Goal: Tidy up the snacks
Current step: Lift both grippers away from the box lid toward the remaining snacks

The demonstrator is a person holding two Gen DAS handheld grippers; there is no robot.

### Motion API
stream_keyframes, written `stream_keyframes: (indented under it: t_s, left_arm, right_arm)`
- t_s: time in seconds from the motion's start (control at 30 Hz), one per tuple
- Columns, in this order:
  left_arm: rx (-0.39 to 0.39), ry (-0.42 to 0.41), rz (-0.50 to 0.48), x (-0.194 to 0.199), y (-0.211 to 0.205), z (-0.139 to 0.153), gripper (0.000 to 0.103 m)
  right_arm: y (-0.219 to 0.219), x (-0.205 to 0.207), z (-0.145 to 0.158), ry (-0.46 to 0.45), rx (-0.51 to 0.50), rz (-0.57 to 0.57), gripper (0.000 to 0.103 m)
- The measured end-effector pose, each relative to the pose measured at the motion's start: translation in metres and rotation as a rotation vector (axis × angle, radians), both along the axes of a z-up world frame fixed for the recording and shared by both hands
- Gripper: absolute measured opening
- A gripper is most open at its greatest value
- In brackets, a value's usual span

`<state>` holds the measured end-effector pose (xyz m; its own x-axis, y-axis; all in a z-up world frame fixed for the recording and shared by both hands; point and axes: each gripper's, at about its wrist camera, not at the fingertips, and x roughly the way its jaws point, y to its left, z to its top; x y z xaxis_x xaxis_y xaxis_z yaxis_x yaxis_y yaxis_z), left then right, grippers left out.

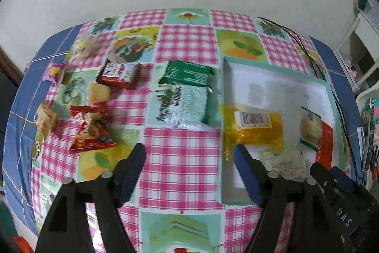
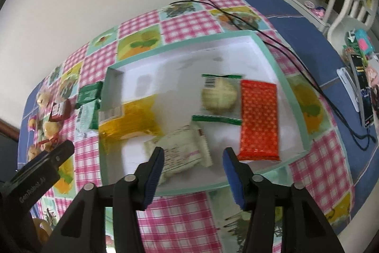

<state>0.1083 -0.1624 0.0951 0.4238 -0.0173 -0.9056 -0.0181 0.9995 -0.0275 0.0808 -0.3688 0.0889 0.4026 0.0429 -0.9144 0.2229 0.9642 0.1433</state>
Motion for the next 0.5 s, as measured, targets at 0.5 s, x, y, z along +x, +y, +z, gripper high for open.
stream_keyframes:
  t_s: [0.5]
  left_arm:
    - [0.030,0.000,0.083,0.002,0.028,-0.013,0.099]
  right_arm:
    - [0.022,0.004,-0.016,0.034,-0.053,0.058,0.103]
